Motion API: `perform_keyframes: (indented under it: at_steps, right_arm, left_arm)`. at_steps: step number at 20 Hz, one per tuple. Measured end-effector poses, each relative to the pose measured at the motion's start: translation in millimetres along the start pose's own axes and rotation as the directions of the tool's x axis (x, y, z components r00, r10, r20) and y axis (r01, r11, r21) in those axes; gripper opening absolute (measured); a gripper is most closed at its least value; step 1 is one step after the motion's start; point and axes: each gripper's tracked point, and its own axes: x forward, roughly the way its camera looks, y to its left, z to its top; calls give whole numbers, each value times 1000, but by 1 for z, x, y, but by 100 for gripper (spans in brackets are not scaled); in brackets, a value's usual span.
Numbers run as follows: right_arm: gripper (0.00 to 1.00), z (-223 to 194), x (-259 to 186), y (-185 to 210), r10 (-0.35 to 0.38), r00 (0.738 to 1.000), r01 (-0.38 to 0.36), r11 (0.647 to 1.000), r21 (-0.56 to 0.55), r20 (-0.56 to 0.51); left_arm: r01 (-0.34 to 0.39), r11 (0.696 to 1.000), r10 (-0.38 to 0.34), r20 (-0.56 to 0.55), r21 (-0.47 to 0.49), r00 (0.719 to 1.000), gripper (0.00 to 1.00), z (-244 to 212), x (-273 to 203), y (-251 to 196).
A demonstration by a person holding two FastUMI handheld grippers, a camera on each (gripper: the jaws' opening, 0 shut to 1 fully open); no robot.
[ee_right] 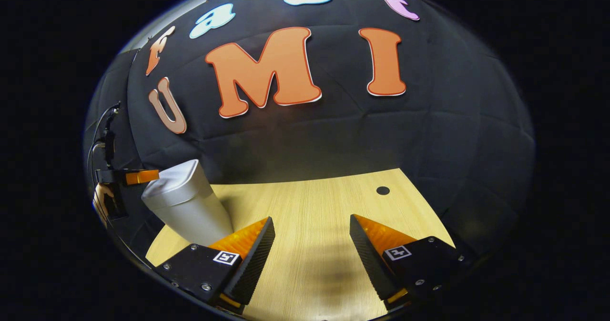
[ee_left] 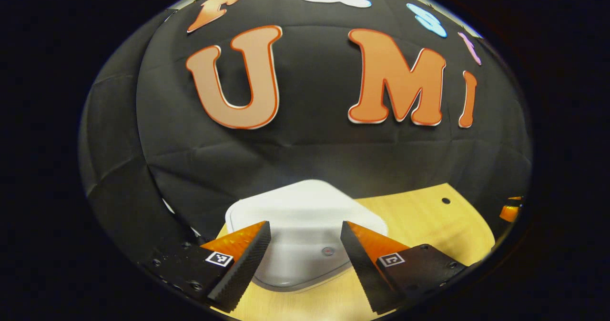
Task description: Press the lid of the desktop garbage bin to open it, pick up the crumpled paper on the desktop and throw it into the bin, then pick up the pop can on the desktop and drop it into the bin, and finally close the garbage bin lid.
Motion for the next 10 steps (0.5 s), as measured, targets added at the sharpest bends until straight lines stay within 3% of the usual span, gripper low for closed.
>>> perform_keyframes:
  at_steps: [5, 10]
  right_arm:
    - [95, 25, -9, 1, -27, 996, 29, 999, -19, 79]
    - [94, 51, -22, -3, -62, 984, 68, 997, -30, 170]
  left_arm:
    - [66, 998, -63, 140, -16, 988, 94, 46, -30, -49]
    - [115, 991, -100, 198, -67, 975, 94, 46, -52, -90]
